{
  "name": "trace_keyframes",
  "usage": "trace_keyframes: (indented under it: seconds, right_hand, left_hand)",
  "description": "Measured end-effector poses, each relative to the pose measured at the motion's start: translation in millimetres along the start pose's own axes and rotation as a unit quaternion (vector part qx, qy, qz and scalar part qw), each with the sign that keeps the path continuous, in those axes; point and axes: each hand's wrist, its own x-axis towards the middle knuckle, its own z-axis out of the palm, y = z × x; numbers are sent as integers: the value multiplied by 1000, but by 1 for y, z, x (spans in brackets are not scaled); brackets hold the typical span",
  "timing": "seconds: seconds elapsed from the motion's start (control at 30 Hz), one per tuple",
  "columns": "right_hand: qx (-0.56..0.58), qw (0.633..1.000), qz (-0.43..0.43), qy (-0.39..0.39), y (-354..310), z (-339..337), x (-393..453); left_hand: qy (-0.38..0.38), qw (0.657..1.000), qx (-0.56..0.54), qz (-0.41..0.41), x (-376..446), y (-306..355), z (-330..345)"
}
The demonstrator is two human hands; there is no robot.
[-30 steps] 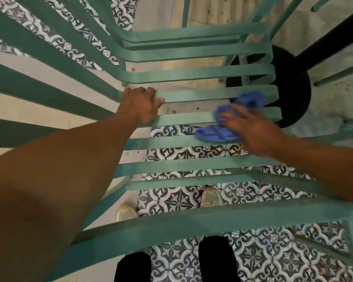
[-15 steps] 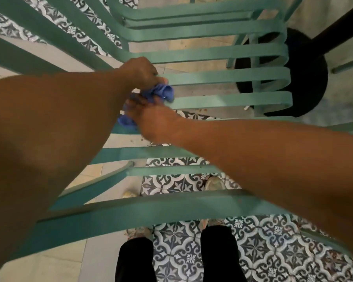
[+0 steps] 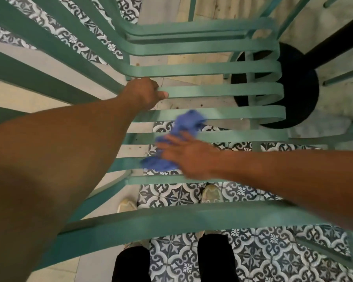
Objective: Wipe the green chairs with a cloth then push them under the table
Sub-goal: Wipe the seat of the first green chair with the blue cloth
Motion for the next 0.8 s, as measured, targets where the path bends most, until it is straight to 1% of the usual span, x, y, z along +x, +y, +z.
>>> trace_keyframes:
  seconds: [0.03,0.1,0.13,0.2,0.23,0.3,0.33,0.43,0.5,0.53,0.6,0.67,0.7,0.77,0.8]
  right_hand:
    - [-9,998,-60,6,-25,1,37]
    - [-36,994,-103,-1,-46,4,76]
    - [-66,992,-109,-8,-44,3,73]
    - [-150,980,-129,-29,-17,12,36]
    - [-169,976,-128,-40,3,17,6]
    - [-204,969,-134,-37,45,18,-59]
    - [-216,968,-120,-33,63,14,-93]
    - [-207,974,-67,-60,106,10,-173]
    - [-196,976,-62,-67,111,9,-180]
    - [-200,975,-75,-63,104,9,-165]
    - [-214,968,-130,-24,73,10,-101]
    - [-180,967,-176,20,27,16,-18]
    - [-153,970,-186,28,4,19,21]
    - [-124,978,-167,2,-25,17,68]
    - [-131,978,-164,-5,-22,15,69]
  left_hand:
    - [6,1000,3,2,-1,0,2]
    - [17,1000,12,7,-3,0,5]
    - [18,1000,18,8,-5,0,6]
    - [23,999,28,8,-8,0,5]
    - [25,999,29,9,-10,1,4]
    - [25,999,23,13,-12,2,3]
    - [24,999,20,16,-13,2,3]
    - [24,999,23,22,-13,4,1]
    - [29,999,33,27,-14,3,4]
    - [32,998,35,32,-14,3,5]
    - [37,998,31,35,-14,3,5]
    - [38,998,26,33,-13,1,6]
    - [38,998,25,33,-12,1,7]
    - [39,998,21,36,-9,1,9]
    - [38,999,17,36,-9,-1,10]
